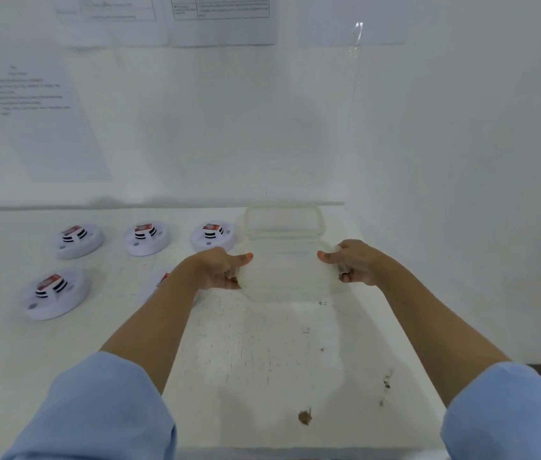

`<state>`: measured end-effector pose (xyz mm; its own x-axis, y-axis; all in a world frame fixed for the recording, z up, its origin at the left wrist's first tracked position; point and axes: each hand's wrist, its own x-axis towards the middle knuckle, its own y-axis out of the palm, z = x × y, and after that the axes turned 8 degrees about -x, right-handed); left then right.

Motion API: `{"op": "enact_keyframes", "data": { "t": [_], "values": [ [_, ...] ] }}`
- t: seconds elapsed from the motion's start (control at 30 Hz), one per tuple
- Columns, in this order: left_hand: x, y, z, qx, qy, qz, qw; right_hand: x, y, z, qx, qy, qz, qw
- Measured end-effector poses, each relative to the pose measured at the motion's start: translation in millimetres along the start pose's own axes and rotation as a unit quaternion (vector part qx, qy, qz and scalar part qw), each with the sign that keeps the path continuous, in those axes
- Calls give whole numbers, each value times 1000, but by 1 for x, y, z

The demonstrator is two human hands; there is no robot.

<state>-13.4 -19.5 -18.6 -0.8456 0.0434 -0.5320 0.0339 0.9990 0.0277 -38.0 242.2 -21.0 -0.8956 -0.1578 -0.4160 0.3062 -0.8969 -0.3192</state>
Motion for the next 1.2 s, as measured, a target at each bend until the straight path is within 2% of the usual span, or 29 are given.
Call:
{"op": "enact_keyframes", "data": {
  "t": [0.13,0.3,0.37,0.4,0.53,0.6,0.7,0.77,0.87,0.97,1.1,1.2],
  "values": [
    [-10,5,-7,88,26,-12,996,-15,-8,5,-54,47,82,994],
    [-11,21,-6,163,151,-121,967,-38,-11,9,-244,133,174,945],
    [-16,25,-4,165,157,-124,966,-41,-12,8,-317,119,175,924],
    [-20,24,-4,169,132,-108,971,-42,-11,9,-331,89,158,926],
    [-36,19,-5,161,-23,-26,986,-30,5,13,-170,-32,60,983],
    [-35,24,-3,125,-8,-24,992,-22,12,15,-168,-36,44,984],
    [-30,31,7,57,54,-61,995,-21,13,12,-125,20,99,987],
    [-30,32,13,4,36,-47,998,-21,9,9,-86,50,131,986],
    [-36,33,17,-29,-35,-1,999,-19,8,5,-53,81,147,984],
    [-37,32,19,-71,-45,21,996,-17,11,1,-3,106,162,981],
    [-37,33,19,-78,-38,25,996,-15,13,-6,41,106,159,981],
    [-37,34,21,-43,-12,-4,999,-15,13,-6,48,100,161,981]
  ]
}}
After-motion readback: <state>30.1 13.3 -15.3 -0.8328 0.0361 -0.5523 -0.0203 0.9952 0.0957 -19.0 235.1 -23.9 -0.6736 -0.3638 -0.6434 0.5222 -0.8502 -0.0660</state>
